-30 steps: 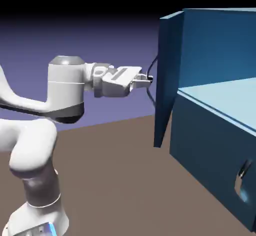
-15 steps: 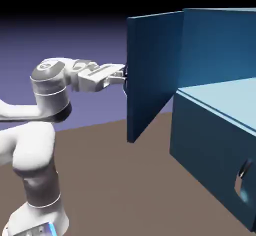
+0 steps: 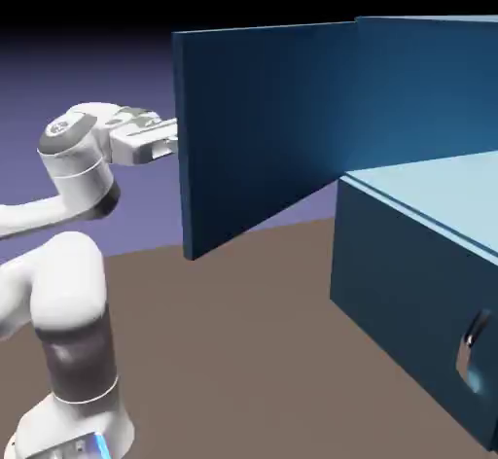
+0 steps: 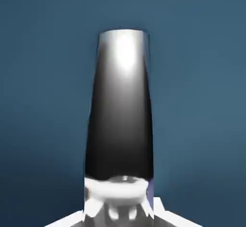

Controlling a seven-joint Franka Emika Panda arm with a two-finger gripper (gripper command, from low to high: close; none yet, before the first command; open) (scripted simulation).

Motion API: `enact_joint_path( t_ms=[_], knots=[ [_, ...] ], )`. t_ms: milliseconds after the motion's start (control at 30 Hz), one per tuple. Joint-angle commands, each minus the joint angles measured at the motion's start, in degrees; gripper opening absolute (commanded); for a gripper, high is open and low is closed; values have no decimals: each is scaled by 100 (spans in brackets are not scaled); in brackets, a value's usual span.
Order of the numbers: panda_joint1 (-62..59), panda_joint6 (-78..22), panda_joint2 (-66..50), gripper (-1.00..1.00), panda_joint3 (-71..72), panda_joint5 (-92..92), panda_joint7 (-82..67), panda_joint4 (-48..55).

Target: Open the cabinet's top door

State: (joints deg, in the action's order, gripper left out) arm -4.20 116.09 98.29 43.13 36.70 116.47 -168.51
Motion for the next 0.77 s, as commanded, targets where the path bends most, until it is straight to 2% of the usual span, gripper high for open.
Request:
enact_joint_path(
  t_ms=[0,300,733],
  knots=[
    [-12,-256,-53,-100,206,-152,12,157],
    [-876,-2286,-512,-100,1576,-1198,19,1965],
    [-2771,-4481,-804,-100,2381,-1733,-218,4664]
  ],
)
